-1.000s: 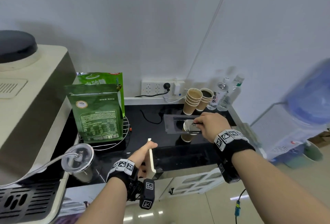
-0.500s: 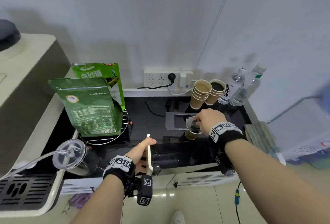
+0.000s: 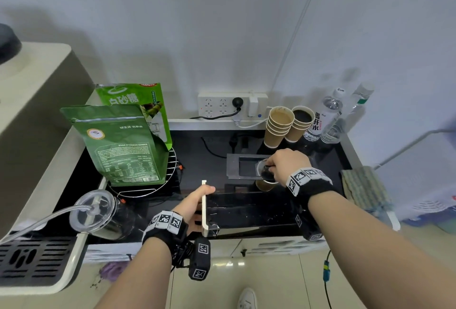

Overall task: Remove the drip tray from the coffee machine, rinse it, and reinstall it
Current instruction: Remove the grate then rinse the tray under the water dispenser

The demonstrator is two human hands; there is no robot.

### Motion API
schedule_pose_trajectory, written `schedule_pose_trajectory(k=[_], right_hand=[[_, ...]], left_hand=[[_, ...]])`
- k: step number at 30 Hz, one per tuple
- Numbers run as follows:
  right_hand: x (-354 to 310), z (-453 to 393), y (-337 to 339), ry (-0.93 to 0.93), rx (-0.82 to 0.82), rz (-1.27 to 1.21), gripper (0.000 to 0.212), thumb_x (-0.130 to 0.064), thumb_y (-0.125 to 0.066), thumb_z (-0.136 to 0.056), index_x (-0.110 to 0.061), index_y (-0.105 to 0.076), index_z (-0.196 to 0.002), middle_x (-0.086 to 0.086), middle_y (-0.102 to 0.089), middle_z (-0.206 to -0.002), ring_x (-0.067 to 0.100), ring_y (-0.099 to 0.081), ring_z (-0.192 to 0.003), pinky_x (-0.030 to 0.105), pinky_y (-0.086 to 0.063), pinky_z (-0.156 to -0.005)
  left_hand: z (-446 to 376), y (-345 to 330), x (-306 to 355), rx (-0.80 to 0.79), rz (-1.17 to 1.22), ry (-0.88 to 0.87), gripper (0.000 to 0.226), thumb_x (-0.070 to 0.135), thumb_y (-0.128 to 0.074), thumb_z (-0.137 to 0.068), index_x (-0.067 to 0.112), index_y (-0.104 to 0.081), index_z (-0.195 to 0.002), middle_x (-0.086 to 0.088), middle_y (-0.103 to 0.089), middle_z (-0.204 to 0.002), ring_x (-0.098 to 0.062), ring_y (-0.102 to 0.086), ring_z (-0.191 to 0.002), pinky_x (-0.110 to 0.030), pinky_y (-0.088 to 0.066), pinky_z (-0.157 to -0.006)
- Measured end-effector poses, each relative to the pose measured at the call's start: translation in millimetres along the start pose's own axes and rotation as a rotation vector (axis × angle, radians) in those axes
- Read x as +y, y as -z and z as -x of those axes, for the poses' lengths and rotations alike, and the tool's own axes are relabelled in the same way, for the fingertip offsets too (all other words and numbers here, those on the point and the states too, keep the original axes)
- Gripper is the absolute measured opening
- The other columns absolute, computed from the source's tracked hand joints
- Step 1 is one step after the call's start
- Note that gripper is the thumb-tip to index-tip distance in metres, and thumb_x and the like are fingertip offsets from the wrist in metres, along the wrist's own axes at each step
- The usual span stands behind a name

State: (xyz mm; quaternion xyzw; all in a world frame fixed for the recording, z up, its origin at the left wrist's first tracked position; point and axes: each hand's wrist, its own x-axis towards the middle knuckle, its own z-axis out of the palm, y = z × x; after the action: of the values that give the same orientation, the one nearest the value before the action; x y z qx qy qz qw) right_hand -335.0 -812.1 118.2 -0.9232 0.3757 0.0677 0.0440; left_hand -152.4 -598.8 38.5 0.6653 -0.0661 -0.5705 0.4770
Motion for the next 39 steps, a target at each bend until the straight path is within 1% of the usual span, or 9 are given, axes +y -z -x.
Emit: schedule_pose_trajectory(k=[4,13,18,25,29,31,33,37,39], right_hand=[[100.8,9.4,-5.8,-0.066,-0.009,-0.005,0.029,-0.027,-0.056,-0.097,-0.036,-0.072,-0.119,-0.002,-0.07,-0.119,0.023,-0.062,-0.11,0.033,-0.045,-0.086],[273.1,25.8,12.8,-0.206,0.117,0.006,0.031,-0.034,-0.056,-0.093,-0.041,-0.068,-0.12,-0.004,-0.068,-0.12,0.023,-0.061,-0.112,0.034,-0.041,-0.085],[336.4,10.9,21.4,-0.303,0.168,-0.035,0.039,-0.042,-0.054,-0.092,-0.039,-0.062,-0.13,-0.005,-0.064,-0.125,0.021,-0.06,-0.114,0.035,-0.045,-0.09],[395.5,-40.0,16.0,-0.401,0.162,-0.065,0.037,-0.042,-0.05,-0.093,-0.037,-0.065,-0.126,-0.005,-0.065,-0.121,0.022,-0.06,-0.112,0.036,-0.046,-0.089],[431.1,-82.3,27.2,-0.444,0.113,-0.037,0.034,-0.041,-0.049,-0.092,-0.036,-0.068,-0.12,-0.003,-0.066,-0.122,0.024,-0.063,-0.11,0.035,-0.048,-0.089],[458.4,-112.0,30.8,-0.475,0.075,-0.018,0.034,-0.04,-0.047,-0.093,-0.034,-0.07,-0.118,-0.002,-0.067,-0.121,0.024,-0.064,-0.109,0.035,-0.049,-0.088],[476.3,-118.4,28.4,-0.5,0.05,-0.026,0.034,-0.042,-0.044,-0.096,-0.029,-0.072,-0.111,0.0,-0.07,-0.113,0.025,-0.066,-0.103,0.035,-0.051,-0.082],[531.1,-151.0,23.0,-0.577,0.036,-0.215,0.045,-0.046,-0.036,-0.102,-0.022,-0.062,-0.074,0.003,-0.065,-0.08,0.028,-0.063,-0.081,0.032,-0.044,-0.066],[560.9,-172.7,24.3,-0.602,0.051,-0.381,0.053,-0.044,-0.034,-0.106,-0.017,-0.066,-0.074,0.006,-0.059,-0.073,0.031,-0.062,-0.082,0.033,-0.04,-0.067]], left_hand=[[-28.2,-96.5,10.8,-0.056,-0.057,0.001,0.094,0.058,-0.085,-0.053,0.008,-0.071,-0.13,-0.024,-0.073,-0.131,-0.044,-0.068,-0.124,-0.063,-0.052,-0.107],[-74.0,-268.5,51.5,-0.179,-0.138,-0.011,0.098,0.062,-0.082,-0.052,0.008,-0.07,-0.133,-0.023,-0.071,-0.134,-0.045,-0.064,-0.129,-0.062,-0.048,-0.112],[-108.1,-319.8,78.3,-0.191,-0.167,-0.019,0.096,0.061,-0.081,-0.052,0.009,-0.071,-0.132,-0.022,-0.073,-0.132,-0.045,-0.066,-0.127,-0.062,-0.049,-0.111],[-174.7,-362.2,109.4,-0.228,-0.152,0.024,0.086,0.06,-0.079,-0.054,0.009,-0.071,-0.122,-0.027,-0.068,-0.137,-0.048,-0.064,-0.128,-0.064,-0.051,-0.107],[-217.8,-389.1,142.5,-0.251,-0.097,0.063,0.097,0.06,-0.078,-0.054,0.007,-0.066,-0.134,-0.026,-0.067,-0.138,-0.048,-0.062,-0.131,-0.065,-0.048,-0.109],[-245.2,-407.0,163.7,-0.247,-0.078,0.082,0.09,0.061,-0.077,-0.053,0.011,-0.07,-0.128,-0.025,-0.068,-0.138,-0.046,-0.063,-0.13,-0.062,-0.049,-0.107],[-257.5,-417.5,172.4,-0.24,-0.083,0.08,0.084,0.061,-0.077,-0.055,0.012,-0.072,-0.123,-0.023,-0.07,-0.136,-0.046,-0.064,-0.129,-0.062,-0.051,-0.106],[-294.7,-444.8,202.5,-0.231,-0.108,0.085,0.078,0.061,-0.077,-0.057,0.012,-0.073,-0.117,-0.022,-0.075,-0.116,-0.044,-0.071,-0.113,-0.064,-0.048,-0.108],[-313.1,-459.7,221.6,-0.224,-0.082,0.08,0.072,0.06,-0.077,-0.057,0.014,-0.073,-0.111,-0.019,-0.075,-0.112,-0.04,-0.07,-0.106,-0.065,-0.046,-0.11]])
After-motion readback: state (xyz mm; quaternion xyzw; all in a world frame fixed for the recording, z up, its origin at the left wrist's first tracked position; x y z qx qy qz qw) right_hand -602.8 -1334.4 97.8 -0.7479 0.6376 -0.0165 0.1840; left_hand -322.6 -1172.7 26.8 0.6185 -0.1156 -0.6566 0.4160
